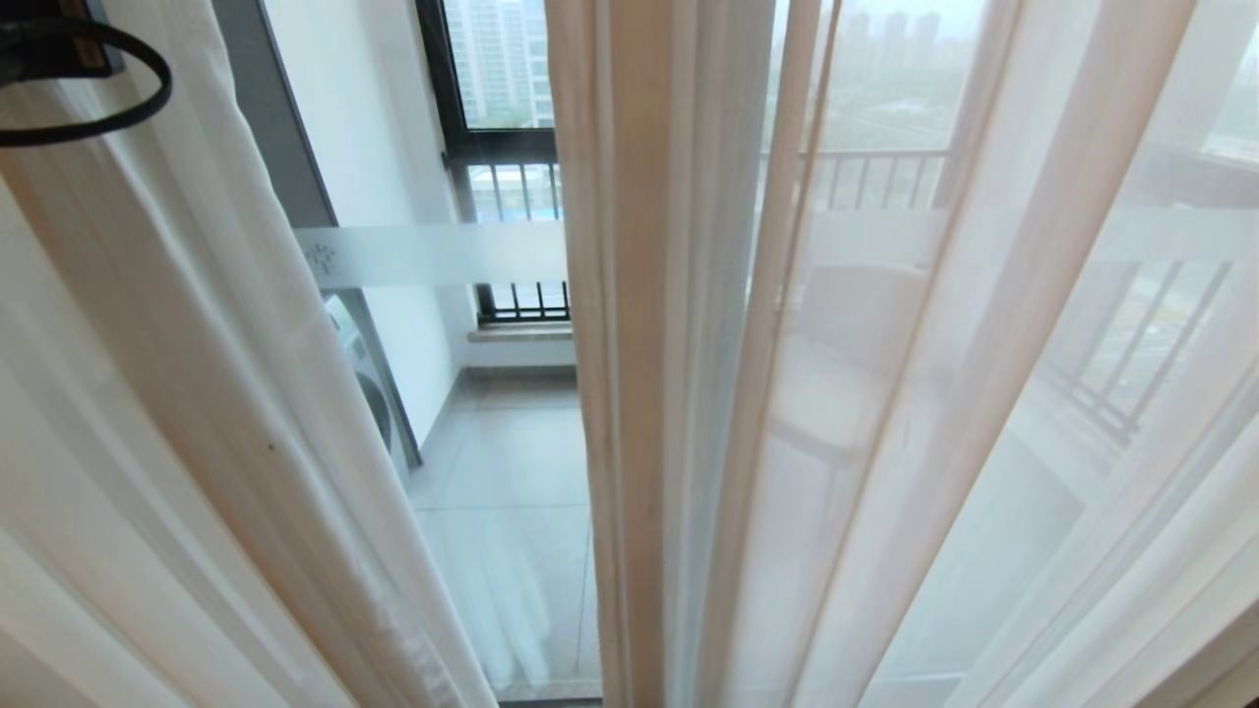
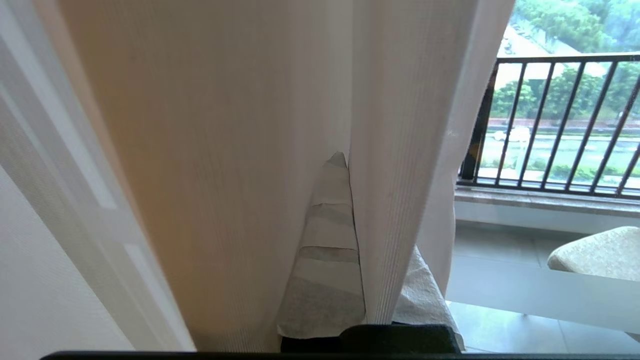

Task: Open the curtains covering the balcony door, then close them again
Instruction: Pull the inner curtains open on both sides

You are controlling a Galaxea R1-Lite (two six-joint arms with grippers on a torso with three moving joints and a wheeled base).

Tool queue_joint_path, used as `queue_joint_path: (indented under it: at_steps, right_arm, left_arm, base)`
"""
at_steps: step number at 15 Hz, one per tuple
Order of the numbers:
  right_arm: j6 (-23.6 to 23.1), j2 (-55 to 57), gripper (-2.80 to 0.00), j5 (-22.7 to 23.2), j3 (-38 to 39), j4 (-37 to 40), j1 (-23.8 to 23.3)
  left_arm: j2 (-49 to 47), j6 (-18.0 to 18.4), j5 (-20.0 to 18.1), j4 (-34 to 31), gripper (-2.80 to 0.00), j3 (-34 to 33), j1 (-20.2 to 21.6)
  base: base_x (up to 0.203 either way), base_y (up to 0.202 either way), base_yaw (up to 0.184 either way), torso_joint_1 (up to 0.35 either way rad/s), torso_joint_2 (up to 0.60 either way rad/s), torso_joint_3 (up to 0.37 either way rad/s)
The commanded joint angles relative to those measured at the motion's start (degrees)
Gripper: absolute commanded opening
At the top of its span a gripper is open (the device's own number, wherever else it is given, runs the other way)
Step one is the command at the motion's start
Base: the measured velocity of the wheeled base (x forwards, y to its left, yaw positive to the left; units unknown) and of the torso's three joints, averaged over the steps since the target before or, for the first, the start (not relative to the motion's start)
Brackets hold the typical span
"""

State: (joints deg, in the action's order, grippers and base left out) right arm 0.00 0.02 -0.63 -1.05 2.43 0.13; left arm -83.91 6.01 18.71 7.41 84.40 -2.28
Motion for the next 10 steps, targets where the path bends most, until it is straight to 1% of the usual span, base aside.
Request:
queue_joint_path:
  at_steps: [1,10]
  right_arm:
    - [0.0,-0.02,-2.8,0.02,-0.01,0.04,0.04]
    - [0.0,-0.02,-2.8,0.02,-0.01,0.04,0.02]
  left_arm:
    - [-0.03,0.05,0.19,-0.03,-2.8,-0.28,0.08]
    - [0.06,0.05,0.1,-0.03,-2.8,-0.37,2.98]
  base:
    - [-0.001,0.132,-0.003,-0.002,0.0,0.002]
    - [0.0,0.19,0.001,0.004,0.0,0.003]
